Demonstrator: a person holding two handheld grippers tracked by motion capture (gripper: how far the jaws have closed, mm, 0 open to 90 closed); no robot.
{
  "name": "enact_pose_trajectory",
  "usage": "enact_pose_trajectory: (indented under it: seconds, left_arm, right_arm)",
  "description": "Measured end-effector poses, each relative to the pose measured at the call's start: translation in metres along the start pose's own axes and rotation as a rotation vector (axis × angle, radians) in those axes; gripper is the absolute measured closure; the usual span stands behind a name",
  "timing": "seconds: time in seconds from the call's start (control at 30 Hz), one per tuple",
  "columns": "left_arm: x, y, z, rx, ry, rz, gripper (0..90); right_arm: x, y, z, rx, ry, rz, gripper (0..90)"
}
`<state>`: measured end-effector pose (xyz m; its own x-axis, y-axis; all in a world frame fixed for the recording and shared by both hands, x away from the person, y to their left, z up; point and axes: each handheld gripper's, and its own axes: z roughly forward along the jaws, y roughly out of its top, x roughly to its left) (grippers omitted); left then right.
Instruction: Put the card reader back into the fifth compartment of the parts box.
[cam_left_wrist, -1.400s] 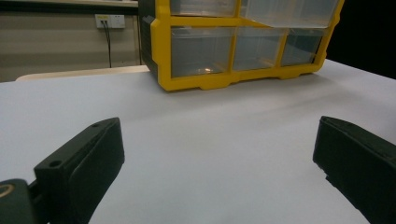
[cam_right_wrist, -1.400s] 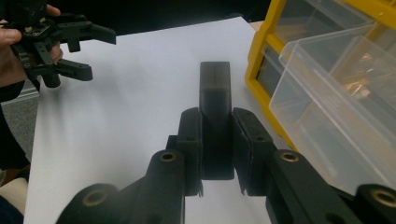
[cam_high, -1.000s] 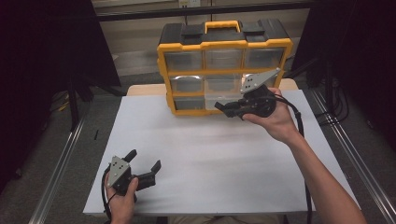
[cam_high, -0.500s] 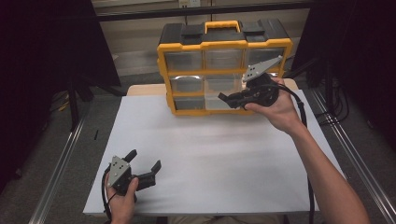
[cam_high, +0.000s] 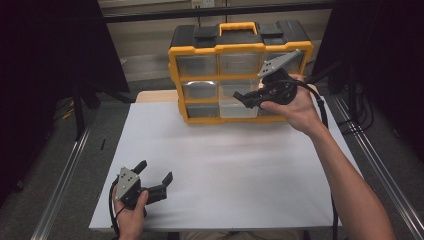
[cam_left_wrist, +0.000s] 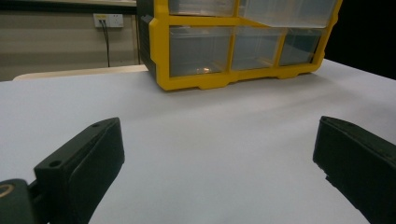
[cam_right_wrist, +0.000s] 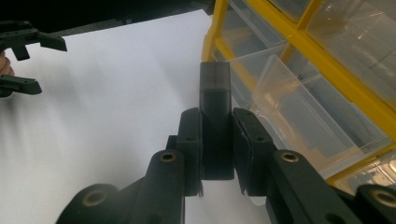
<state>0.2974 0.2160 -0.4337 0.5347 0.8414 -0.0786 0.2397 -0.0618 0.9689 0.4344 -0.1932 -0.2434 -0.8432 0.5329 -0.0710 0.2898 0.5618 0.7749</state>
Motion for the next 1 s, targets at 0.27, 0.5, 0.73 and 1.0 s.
enact_pose_trajectory:
  seconds: [0.27,0.5,0.73,1.0]
  left_arm:
    - [0.0,0.0,-0.001,-0.002,-0.001,0.001,2.2]
    - [0.001,0.0,-0.001,-0.005,-0.001,-0.002,2.2]
    - [0.001,0.0,-0.001,-0.006,-0.001,-0.002,2.2]
    - [0.001,0.0,-0.002,-0.004,0.0,0.0,2.2]
  right_arm:
    - [-0.01,0.008,0.001,0.015,-0.015,0.013,73.7]
    - [-0.021,0.012,0.004,0.039,-0.029,0.035,73.8]
    - [-0.029,0.015,0.012,0.075,-0.038,0.052,73.7]
    - [-0.034,0.025,0.019,0.103,-0.046,0.038,73.7]
